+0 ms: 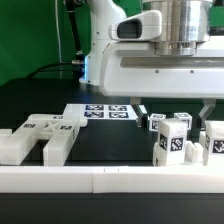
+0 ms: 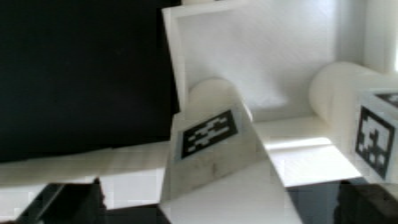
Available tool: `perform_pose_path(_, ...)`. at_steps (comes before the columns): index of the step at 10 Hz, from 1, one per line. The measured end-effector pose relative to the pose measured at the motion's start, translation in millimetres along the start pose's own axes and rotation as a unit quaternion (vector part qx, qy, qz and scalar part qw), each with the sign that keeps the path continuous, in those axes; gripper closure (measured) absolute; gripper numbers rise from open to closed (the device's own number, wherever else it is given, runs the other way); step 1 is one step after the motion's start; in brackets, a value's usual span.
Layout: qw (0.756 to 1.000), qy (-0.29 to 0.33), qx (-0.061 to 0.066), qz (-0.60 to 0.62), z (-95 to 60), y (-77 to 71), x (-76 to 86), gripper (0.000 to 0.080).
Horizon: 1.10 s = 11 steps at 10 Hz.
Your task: Assemble chair
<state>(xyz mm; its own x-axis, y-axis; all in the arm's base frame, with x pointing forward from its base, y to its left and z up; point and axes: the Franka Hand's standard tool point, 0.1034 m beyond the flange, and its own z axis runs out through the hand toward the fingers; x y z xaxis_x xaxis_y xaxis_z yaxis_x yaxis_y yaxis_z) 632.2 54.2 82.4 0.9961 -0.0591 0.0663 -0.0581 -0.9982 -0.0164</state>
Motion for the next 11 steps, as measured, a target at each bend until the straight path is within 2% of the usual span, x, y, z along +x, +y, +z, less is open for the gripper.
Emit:
perform_pose_path(3, 0.996, -0.001, -0.005, -0.086, 0.1, 3.2, 0.3, 0.0151)
perform_pose_path(5, 0.997, -0.001, -0.005, -0.083, 0.2, 3.4, 0.2, 0.0151)
perform_pose_path(6, 0.997, -0.001, -0.005, -0.071, 0.2, 3.4, 0.2, 0.0238)
perform_pose_path(7, 0.997, -0.001, -0.005, -0.071, 0.2, 3.5, 0.2, 0.0375)
perform_pose_path(8, 0.998, -0.001, -0.005, -0.066, 0.2, 3.4, 0.2, 0.0375)
perform_pose_path(9, 1.0, 0.0, -0.004, -0.01, 0.3, 3.1, 0.1, 0.0511)
perform_pose_path(11, 0.998, -0.001, -0.003, 0.061, 0.3, 3.8, 0.0, 0.0511)
